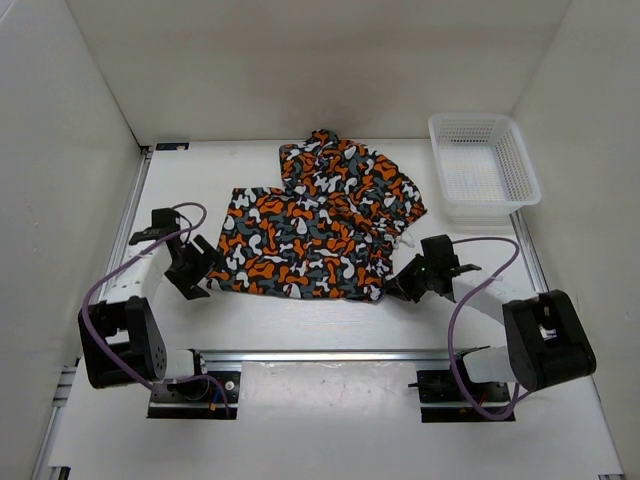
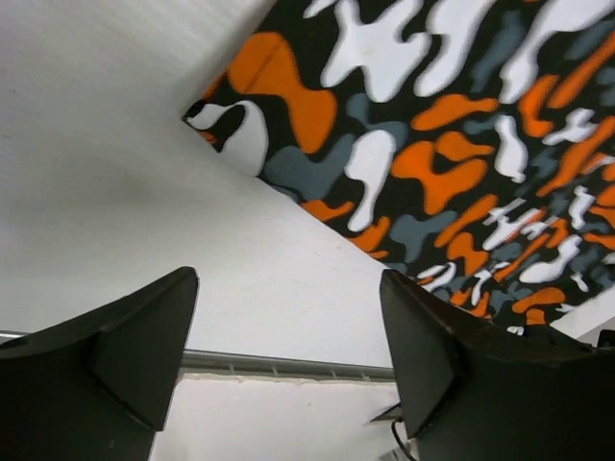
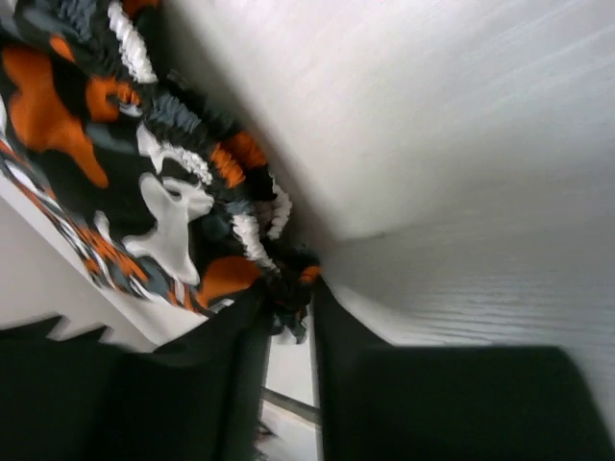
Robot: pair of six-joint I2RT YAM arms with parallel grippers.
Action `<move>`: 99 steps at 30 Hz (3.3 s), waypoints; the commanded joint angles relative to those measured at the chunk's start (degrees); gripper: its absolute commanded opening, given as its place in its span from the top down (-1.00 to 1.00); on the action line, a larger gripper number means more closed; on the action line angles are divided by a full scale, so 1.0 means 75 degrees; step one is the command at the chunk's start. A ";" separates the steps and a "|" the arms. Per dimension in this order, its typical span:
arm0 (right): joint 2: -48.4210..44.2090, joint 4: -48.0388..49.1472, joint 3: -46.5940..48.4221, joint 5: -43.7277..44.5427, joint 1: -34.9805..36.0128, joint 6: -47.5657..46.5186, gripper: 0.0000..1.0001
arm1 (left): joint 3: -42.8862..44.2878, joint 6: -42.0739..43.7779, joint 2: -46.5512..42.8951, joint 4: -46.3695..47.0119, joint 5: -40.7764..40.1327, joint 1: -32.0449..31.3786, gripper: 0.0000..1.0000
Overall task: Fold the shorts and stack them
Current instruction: Fold the shorts
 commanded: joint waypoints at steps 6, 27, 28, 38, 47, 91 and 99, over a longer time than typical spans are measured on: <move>0.0354 -0.0476 0.1119 0.0820 0.0023 -0.0217 0.99 | -0.0459 -0.0335 0.1668 0.1064 0.0056 0.0051 -0.67; -0.0291 -0.2573 0.1109 0.2473 0.0023 -0.0908 -0.27 | 0.0819 -0.0359 0.2525 0.1451 -0.0179 -0.0171 0.79; -0.0291 -0.2575 0.1038 0.2473 0.0023 -0.0815 -0.50 | 0.0819 -0.0358 0.2525 0.1451 -0.0179 -0.0253 0.79; -0.0714 -0.0830 0.0100 0.0927 0.0257 0.0239 -0.57 | 0.0502 -0.0358 0.2185 0.1451 -0.0109 -0.0500 0.79; 0.0167 -0.1846 0.2909 0.2249 0.0257 -0.1023 1.00 | 0.1495 -0.0183 0.1682 0.0669 -0.0096 -0.0500 0.79; -0.2083 -0.7616 1.1976 0.3045 0.0257 -0.5818 1.00 | 1.2062 -0.0512 -0.0431 -0.0600 -0.0604 -0.0019 0.79; -0.0706 -0.5776 0.8717 0.3270 0.0187 -0.5994 1.00 | 1.0441 0.0250 0.1608 -0.0389 -0.0319 -0.0019 0.79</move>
